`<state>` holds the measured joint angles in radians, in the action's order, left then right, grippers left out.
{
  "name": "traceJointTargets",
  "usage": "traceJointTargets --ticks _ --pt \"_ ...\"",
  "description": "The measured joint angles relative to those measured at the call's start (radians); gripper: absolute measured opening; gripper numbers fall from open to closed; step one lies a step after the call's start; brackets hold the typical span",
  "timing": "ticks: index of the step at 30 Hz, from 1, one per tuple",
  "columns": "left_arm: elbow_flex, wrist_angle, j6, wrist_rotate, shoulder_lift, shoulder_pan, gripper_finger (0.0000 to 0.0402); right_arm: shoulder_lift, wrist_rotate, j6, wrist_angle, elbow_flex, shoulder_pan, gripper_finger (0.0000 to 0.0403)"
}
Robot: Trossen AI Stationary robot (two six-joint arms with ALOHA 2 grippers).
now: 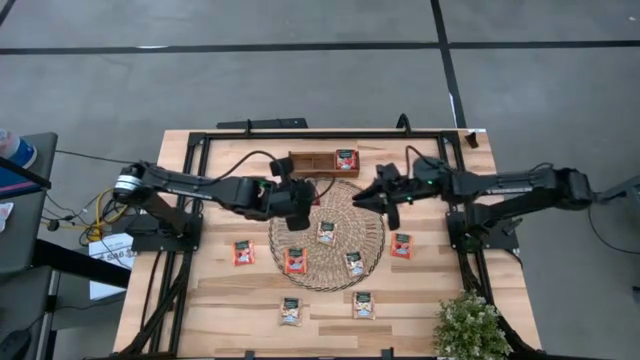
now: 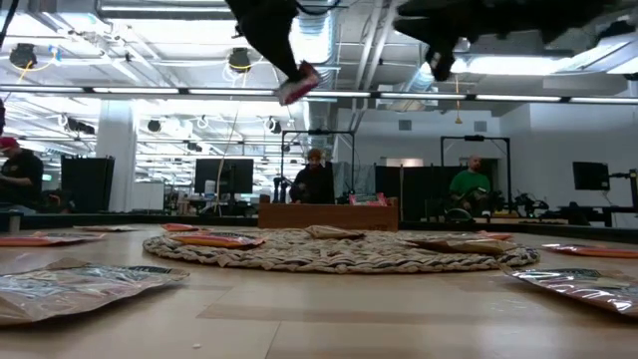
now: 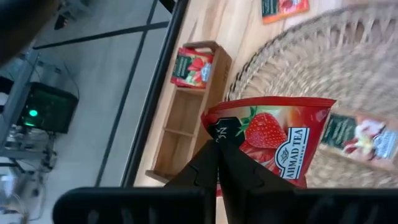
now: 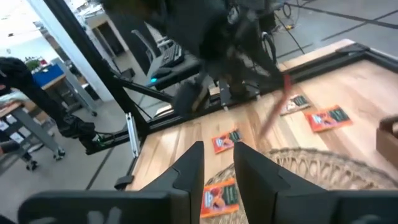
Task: Pick & Place Tea
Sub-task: Put the red tea bag into the right section of the wooden organizer
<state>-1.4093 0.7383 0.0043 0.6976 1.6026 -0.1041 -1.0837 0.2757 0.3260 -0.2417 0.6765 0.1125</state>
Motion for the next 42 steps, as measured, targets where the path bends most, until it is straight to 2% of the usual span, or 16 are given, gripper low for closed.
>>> traceJointTargets --ticks 4,9,12,16,24,32,42 --pt "0.000 -0.011 0.037 0.017 0.033 0.003 0.0000 -0.095 0.057 -0.014 0.024 0.083 0.045 0.0108" --pt "0.001 -0.064 0.062 0.049 0.036 0.003 0.0000 -0.208 0.108 -0.021 0.085 0.172 0.089 0.0161" --pt "0.001 -0.094 0.104 0.092 0.034 0.006 0.0000 -0.270 0.110 -0.021 0.083 0.221 0.100 0.0188" --pt "0.001 -0.106 0.131 0.089 0.033 0.013 0.0000 -0.342 0.072 -0.058 0.088 0.284 0.099 0.0204" --pt "0.001 -0.104 0.160 0.118 0.033 0.013 0.0000 -0.422 -0.052 -0.151 0.211 0.391 0.100 0.0189" --pt "0.001 -0.113 0.164 0.120 0.033 0.013 0.0000 -0.430 -0.094 -0.195 0.235 0.416 0.100 0.0167" --pt "0.001 -0.143 0.165 0.110 0.032 0.013 0.0000 -0.430 -0.095 -0.189 0.235 0.416 0.115 0.0138"
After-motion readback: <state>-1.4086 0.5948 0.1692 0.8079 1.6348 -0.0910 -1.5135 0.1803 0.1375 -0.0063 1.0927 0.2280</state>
